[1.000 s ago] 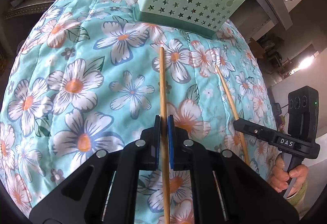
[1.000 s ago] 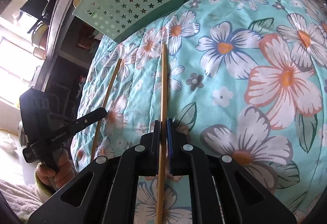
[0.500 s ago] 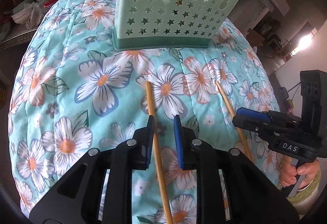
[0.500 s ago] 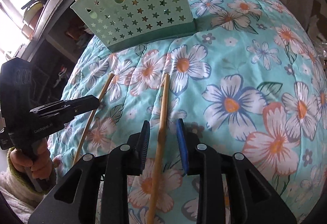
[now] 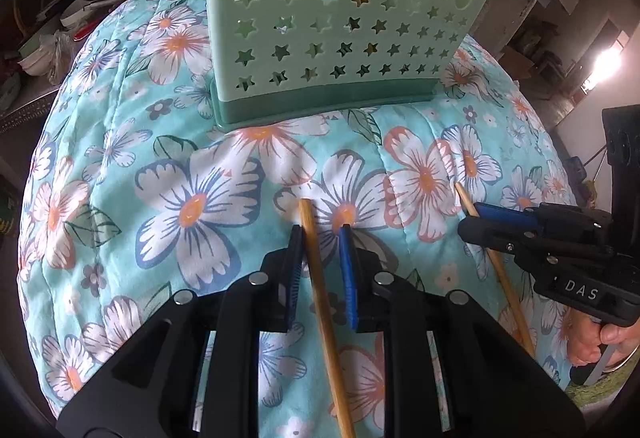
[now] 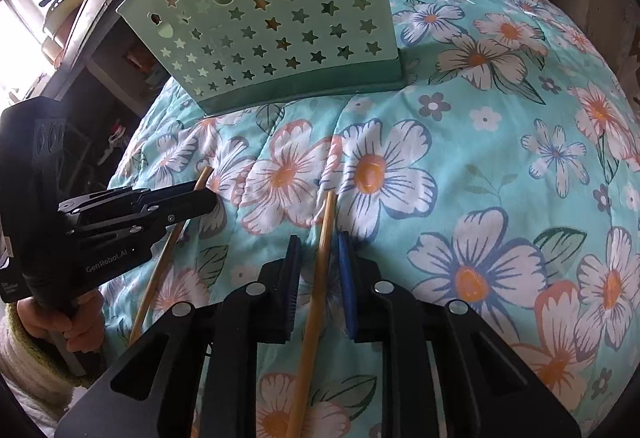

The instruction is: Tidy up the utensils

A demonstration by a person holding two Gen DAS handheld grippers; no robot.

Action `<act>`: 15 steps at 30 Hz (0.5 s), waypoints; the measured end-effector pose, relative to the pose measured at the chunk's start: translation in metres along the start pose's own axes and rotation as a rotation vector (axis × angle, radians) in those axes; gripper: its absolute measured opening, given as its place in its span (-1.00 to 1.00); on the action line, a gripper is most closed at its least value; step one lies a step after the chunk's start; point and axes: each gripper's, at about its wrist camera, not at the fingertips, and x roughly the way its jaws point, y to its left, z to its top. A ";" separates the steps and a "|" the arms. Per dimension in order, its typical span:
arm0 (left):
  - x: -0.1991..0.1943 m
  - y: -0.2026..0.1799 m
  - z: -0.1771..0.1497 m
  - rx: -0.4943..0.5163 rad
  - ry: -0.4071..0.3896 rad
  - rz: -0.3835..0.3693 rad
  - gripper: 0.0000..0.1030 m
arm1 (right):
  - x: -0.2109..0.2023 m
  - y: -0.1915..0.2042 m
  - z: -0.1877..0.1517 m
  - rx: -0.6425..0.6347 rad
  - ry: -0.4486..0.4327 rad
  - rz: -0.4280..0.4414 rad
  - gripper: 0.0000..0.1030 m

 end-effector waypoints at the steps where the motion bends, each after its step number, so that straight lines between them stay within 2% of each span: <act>1: 0.001 -0.001 0.001 -0.002 -0.004 0.009 -0.77 | 0.000 -0.001 0.000 0.005 -0.003 0.003 -0.83; 2: 0.002 -0.002 0.001 -0.004 -0.007 0.015 -0.83 | -0.001 -0.002 0.001 0.013 -0.005 0.010 -0.84; 7: -0.002 0.004 0.004 -0.030 -0.014 0.006 -0.89 | -0.012 -0.010 0.004 0.067 -0.031 0.064 -0.87; 10: -0.013 0.010 0.007 -0.060 -0.034 -0.032 -0.89 | -0.026 -0.013 0.006 0.095 -0.071 0.094 -0.88; 15: -0.049 0.013 0.015 -0.082 -0.120 -0.110 -0.89 | -0.056 -0.014 0.009 0.101 -0.149 0.126 -0.88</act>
